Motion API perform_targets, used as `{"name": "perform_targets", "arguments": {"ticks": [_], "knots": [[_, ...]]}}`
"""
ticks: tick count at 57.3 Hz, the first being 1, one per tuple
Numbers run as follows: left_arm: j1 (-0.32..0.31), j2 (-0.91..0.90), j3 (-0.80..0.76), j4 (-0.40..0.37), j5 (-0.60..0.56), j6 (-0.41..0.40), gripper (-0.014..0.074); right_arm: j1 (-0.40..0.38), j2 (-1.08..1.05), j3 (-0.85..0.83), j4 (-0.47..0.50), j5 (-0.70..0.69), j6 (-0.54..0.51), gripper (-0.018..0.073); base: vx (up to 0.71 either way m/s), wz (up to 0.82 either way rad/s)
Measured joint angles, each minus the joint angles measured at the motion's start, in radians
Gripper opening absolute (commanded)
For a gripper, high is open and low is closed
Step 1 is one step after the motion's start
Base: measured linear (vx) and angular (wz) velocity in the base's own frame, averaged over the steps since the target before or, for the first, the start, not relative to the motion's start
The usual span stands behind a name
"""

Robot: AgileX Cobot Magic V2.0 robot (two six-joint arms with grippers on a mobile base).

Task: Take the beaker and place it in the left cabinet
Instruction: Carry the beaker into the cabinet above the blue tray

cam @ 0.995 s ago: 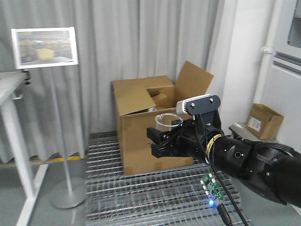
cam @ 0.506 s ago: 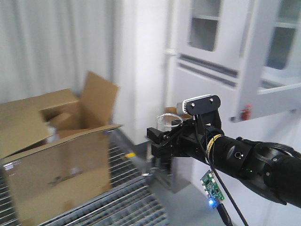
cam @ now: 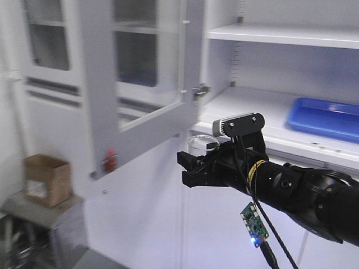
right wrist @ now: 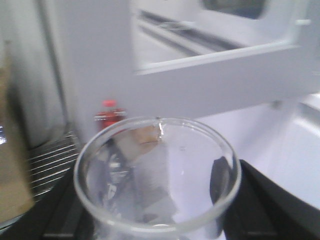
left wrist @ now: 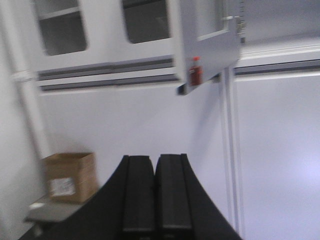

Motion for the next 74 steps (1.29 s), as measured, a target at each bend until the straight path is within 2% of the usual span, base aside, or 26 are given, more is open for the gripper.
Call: {"name": "perform_targets", "arguments": {"ticks": [41, 74], "knots": [[0.0, 0.0, 0.0, 0.0, 0.0, 0.0, 0.0001, 0.0, 0.0, 0.0, 0.0, 0.001, 0.0, -0.0001, 0.29, -0.55], [0.0, 0.0, 0.0, 0.0, 0.0, 0.0, 0.0001, -0.001, 0.0, 0.0, 0.0, 0.001, 0.0, -0.0001, 0.23, -0.19]]}}
